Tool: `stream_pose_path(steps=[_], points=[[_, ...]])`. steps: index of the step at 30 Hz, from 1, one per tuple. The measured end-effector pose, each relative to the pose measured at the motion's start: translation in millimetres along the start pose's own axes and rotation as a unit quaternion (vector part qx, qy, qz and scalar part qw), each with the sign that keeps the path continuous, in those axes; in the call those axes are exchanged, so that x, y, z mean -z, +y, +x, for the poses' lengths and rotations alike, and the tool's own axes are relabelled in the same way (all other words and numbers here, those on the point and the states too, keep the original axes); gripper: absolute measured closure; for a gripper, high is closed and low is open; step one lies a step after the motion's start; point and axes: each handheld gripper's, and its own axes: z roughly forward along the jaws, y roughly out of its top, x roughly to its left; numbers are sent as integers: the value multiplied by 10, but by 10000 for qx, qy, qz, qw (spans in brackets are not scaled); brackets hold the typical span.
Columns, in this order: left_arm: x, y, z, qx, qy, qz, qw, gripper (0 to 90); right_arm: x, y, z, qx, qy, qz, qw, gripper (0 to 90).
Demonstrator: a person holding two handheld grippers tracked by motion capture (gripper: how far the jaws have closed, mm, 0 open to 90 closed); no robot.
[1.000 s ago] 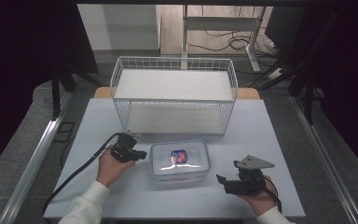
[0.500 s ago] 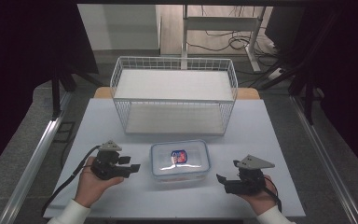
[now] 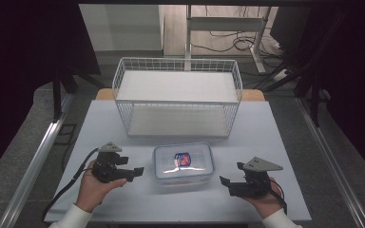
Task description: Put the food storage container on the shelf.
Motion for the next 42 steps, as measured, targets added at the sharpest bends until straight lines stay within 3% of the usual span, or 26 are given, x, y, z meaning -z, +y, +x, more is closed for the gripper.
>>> stream_pose_path(steps=[6, 11, 14, 19, 22, 23, 28, 31, 32, 33, 34, 35, 42], points=[[-37, 6, -3, 123, -127, -28, 9998, 175, -7, 10, 17, 41, 118, 3, 9999, 164], [-97, 35, 3, 392, -498, -137, 9979, 144, -10, 19, 22, 87, 123, 9, 9999, 165], [-131, 51, 17, 461, -526, -149, 9974, 126, -10, 23, 24, 104, 120, -11, 9999, 165], [-283, 107, 84, 719, -744, -152, 9945, 122, -27, 37, 22, 133, 87, -19, 9999, 165], [-337, 120, 96, 760, -805, -136, 9938, 121, -30, 36, 17, 137, 87, -15, 9999, 165], [-393, 133, 116, 819, -912, -112, 9924, 120, -32, 35, 14, 134, 77, -11, 9999, 165], [-520, 162, 123, 828, -947, 27, 9921, 119, -30, 37, 16, 139, 77, -13, 9999, 165], [-649, 170, 141, 951, -1131, 128, 9889, 126, -30, 41, 13, 152, 66, -16, 9999, 165], [-649, 170, 141, 951, -1131, 128, 9889, 129, -30, 41, 11, 149, 61, -15, 9999, 166], [-686, 168, 153, 1011, -1278, 161, 9865, 130, -31, 40, 6, 150, 57, -14, 9999, 165], [-686, 168, 153, 1011, -1278, 161, 9865, 129, -31, 40, 1, 152, 53, -12, 9999, 165], [-701, 162, 151, 1038, -1401, 192, 9845, 131, -31, 40, -5, 149, 49, -14, 9999, 165], [-736, 141, 135, 1106, -1579, 240, 9810, 171, -32, 43, -13, 144, 27, -19, 9999, 165]])
